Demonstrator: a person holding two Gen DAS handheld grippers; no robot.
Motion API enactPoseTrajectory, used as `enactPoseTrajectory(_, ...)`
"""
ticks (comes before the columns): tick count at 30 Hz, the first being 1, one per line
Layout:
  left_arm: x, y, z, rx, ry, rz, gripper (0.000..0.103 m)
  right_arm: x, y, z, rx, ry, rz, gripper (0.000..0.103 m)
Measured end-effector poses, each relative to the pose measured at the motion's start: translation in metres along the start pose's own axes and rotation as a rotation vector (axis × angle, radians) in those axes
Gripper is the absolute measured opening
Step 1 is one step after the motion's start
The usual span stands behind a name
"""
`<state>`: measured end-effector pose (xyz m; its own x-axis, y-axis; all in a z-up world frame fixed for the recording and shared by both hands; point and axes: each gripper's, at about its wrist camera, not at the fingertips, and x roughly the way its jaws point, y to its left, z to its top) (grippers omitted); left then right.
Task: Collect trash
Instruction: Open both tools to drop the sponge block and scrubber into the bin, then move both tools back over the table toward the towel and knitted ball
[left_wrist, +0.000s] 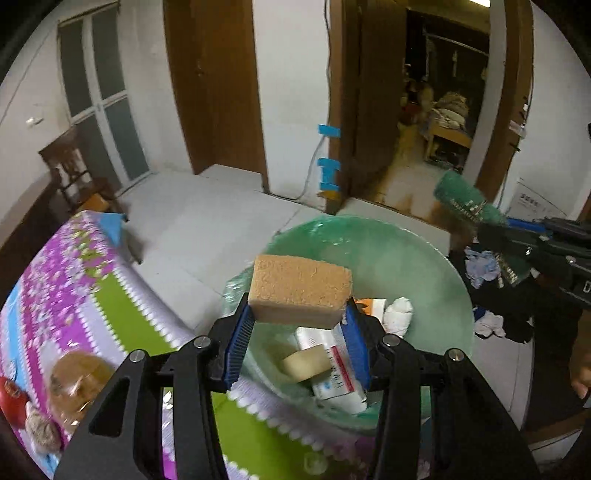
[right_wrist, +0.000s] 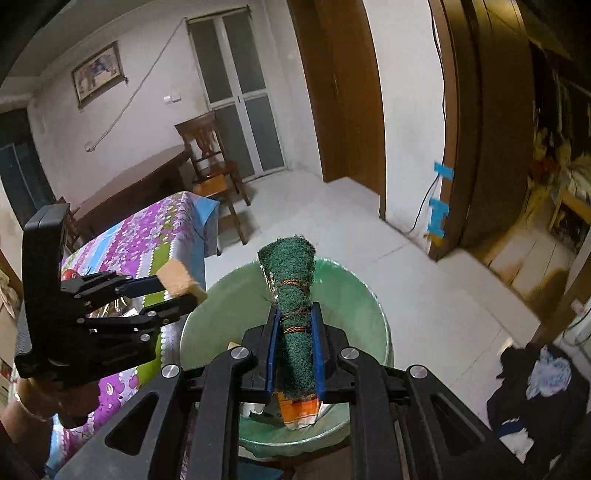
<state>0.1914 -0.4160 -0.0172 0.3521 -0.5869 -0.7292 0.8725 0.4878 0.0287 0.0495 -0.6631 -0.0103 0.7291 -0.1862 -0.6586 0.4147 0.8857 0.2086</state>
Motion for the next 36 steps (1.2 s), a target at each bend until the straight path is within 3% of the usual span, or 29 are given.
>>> enactPoseTrajectory(3, 0.004, -0.001, 0.001, 0.003, -0.001, 0.007, 0.047, 0.011, -0.003, -0.001, 0.024, 0.019, 0.012, 0.016)
enactPoseTrajectory(5, 0.008, -0.002, 0.001, 0.001, 0.01, 0.006, 0.062, 0.017, -0.001, -0.001, 0.022, 0.031, 0.025, 0.019)
enactPoseTrajectory(6, 0.011, 0.0, 0.002, -0.006, 0.02, 0.017, 0.077, 0.02, 0.0, -0.001, 0.021, 0.034, 0.021, 0.027)
enactPoseTrajectory(7, 0.011, 0.001, 0.002, -0.012, 0.012, 0.031, 0.079, 0.021, 0.003, -0.002, 0.023, 0.034, 0.013, 0.037)
enactPoseTrajectory(18, -0.012, 0.009, -0.014, -0.023, -0.015, 0.099, 0.079, 0.02, 0.006, -0.007, 0.019, 0.009, 0.014, 0.037)
enactPoseTrajectory(23, -0.037, 0.014, -0.031, -0.018, -0.05, 0.126, 0.079, 0.017, 0.025, -0.011, 0.011, 0.007, 0.068, 0.037)
enactPoseTrajectory(29, -0.077, 0.057, -0.053, -0.095, -0.1, 0.186, 0.082, 0.017, 0.072, -0.021, -0.049, -0.007, 0.138, 0.037)
enactPoseTrajectory(36, -0.139, 0.148, -0.087, -0.242, -0.156, 0.267, 0.086, 0.016, 0.154, -0.031, -0.203, -0.019, 0.256, 0.037)
